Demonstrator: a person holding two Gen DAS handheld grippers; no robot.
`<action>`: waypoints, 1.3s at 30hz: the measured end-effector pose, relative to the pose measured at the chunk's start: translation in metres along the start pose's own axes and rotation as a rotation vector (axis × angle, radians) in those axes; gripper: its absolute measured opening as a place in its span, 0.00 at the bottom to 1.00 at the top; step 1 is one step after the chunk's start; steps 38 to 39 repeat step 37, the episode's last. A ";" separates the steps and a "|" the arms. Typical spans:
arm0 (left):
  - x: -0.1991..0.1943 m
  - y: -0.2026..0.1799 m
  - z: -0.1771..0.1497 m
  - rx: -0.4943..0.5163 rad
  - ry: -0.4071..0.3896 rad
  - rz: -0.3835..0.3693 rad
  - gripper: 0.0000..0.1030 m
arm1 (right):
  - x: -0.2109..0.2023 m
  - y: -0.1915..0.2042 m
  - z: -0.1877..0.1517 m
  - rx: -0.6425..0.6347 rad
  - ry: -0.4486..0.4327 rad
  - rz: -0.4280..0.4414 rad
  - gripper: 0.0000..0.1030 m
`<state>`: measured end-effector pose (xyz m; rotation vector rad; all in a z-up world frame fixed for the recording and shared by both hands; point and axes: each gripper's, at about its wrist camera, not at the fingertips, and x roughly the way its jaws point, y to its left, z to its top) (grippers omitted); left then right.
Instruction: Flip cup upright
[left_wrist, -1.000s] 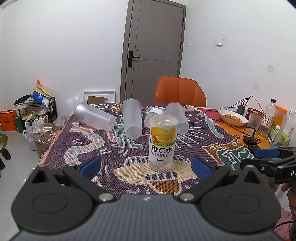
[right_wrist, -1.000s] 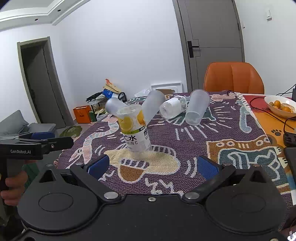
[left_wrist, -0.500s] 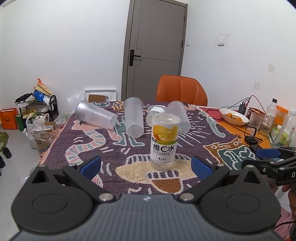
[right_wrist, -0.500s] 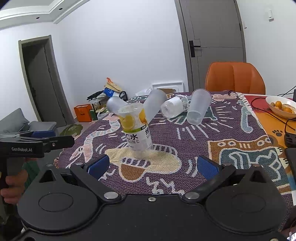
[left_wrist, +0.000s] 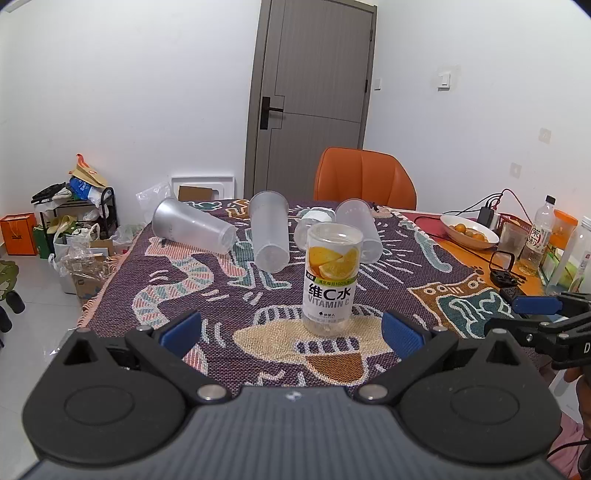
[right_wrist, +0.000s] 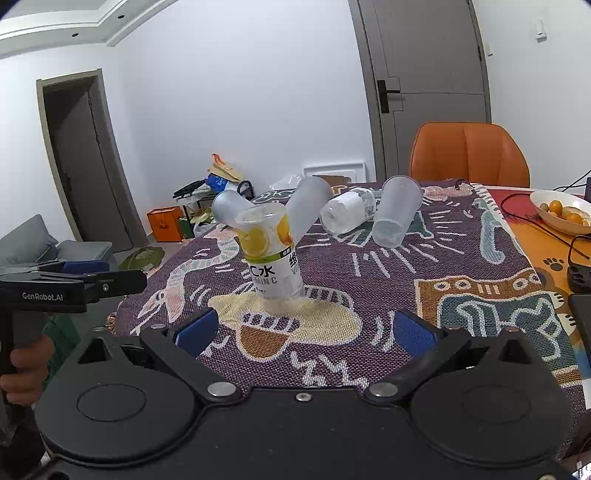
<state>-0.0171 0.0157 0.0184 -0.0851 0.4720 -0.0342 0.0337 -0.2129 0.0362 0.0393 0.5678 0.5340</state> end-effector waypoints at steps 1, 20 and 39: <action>0.000 0.000 0.000 0.000 0.001 0.001 1.00 | 0.000 0.000 0.000 0.002 0.001 0.000 1.00; 0.000 0.000 0.000 -0.004 0.011 0.004 1.00 | 0.001 -0.002 0.000 0.005 0.003 -0.001 1.00; 0.004 -0.001 -0.002 0.003 0.016 0.002 1.00 | 0.002 -0.001 -0.001 0.008 0.007 -0.004 1.00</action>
